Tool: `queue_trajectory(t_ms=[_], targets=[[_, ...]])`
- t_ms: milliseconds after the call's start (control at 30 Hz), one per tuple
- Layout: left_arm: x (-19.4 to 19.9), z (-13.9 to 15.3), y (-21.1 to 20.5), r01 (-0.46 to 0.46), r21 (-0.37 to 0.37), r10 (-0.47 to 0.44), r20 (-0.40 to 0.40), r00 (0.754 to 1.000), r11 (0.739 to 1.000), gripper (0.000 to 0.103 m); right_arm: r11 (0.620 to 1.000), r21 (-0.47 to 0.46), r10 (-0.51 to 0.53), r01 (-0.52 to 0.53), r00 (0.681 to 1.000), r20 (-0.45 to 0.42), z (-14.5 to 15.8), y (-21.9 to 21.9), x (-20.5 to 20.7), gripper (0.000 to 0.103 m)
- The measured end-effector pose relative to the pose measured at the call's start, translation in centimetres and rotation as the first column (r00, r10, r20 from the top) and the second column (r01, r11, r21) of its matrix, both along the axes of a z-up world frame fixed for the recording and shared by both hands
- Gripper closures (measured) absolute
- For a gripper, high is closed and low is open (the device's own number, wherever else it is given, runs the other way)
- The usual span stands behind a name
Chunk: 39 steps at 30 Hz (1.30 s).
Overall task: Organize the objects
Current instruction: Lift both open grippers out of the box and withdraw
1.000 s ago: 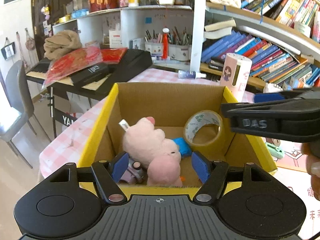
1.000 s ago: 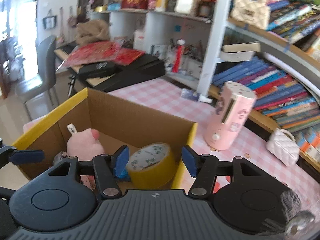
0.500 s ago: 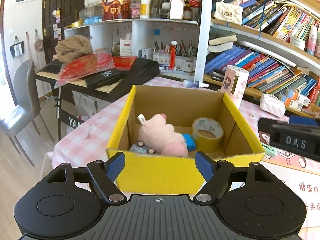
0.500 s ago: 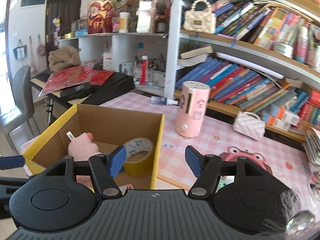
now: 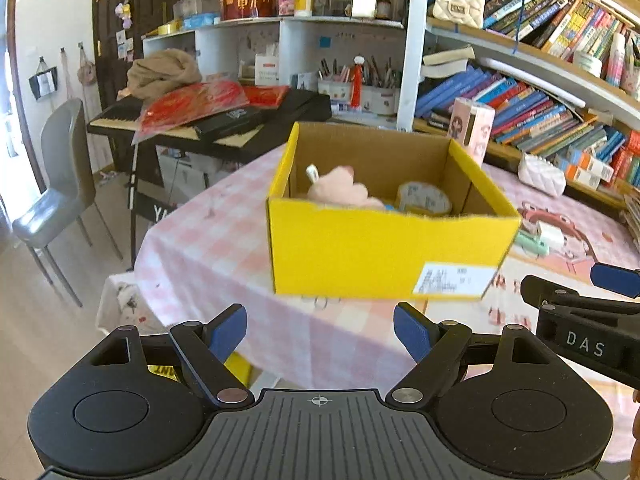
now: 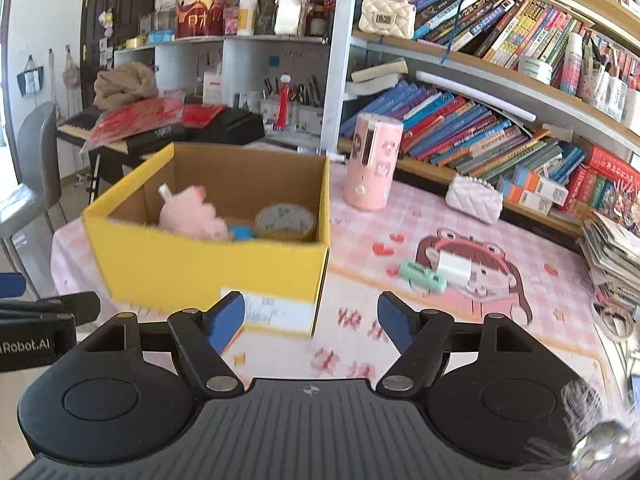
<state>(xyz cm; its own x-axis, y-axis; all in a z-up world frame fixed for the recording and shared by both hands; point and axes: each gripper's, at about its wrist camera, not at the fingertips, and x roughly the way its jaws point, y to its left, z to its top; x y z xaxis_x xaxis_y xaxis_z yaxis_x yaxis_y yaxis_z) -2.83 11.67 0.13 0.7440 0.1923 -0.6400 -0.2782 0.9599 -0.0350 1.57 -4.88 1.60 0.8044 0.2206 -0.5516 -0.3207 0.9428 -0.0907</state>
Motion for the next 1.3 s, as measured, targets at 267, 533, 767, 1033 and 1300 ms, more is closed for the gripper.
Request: queue_trajectory(t_ms=[267,533,767,1033,1300], targets=[[-2.3,-0.6,-0.9,0.058,0.018,-0.057,-0.042,0.997,0.998,0.020,0.999,0.004,-0.038,0.038,0.999,-0.031,-1.2,-0.6,-3.3,0.027],[-3.3,-0.9,-2.3,0.132,0.009,-0.132,-0.050,0.990,0.991,0.019,0.994,0.005,-0.110,0.110,0.993,-0.048,-1.6,-2.2,-5.7,0.024],[-2.9,-0.8,-3.9,0.206,0.004,-0.206,-0.047,0.977,0.978,0.019,0.981,0.000,-0.194,0.195,0.980,-0.052,-1.5,-4.2,-6.6,0.021],[-1.9,-0.7,-5.4,0.261,-0.006,-0.261,-0.037,0.965,0.965,0.019,0.967,-0.015,-0.255,0.255,0.966,-0.043,-1.3,-5.8,-6.8,0.021],[-0.2,-0.8,-7.5,0.319,-0.005,-0.319,-0.032,0.947,0.948,0.019,0.950,-0.023,-0.311,0.311,0.949,-0.041,-1.3,-7.8,-6.2,0.020]])
